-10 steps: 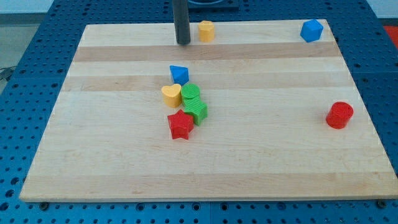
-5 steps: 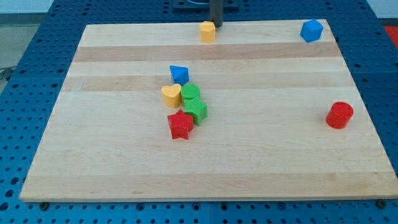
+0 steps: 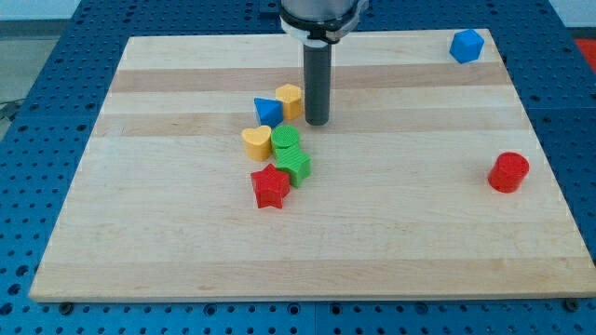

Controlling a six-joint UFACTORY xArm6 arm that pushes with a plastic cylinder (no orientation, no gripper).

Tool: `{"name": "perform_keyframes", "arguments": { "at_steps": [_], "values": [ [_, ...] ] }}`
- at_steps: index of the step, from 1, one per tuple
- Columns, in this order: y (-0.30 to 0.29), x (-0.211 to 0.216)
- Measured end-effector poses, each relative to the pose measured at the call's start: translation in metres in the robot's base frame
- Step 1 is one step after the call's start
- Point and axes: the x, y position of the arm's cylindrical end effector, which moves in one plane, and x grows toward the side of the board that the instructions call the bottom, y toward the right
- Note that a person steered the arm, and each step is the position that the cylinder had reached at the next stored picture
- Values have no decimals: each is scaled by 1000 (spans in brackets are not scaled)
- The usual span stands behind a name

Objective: Slide the yellow hexagon into the blue triangle

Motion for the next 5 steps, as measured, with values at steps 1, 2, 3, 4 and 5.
{"name": "perform_keyframes", "arguments": {
  "at_steps": [1, 2, 3, 4, 5],
  "values": [
    [23, -55],
    [52, -140],
    [90, -189],
    [130, -189],
    [170, -189]
  ]
}}
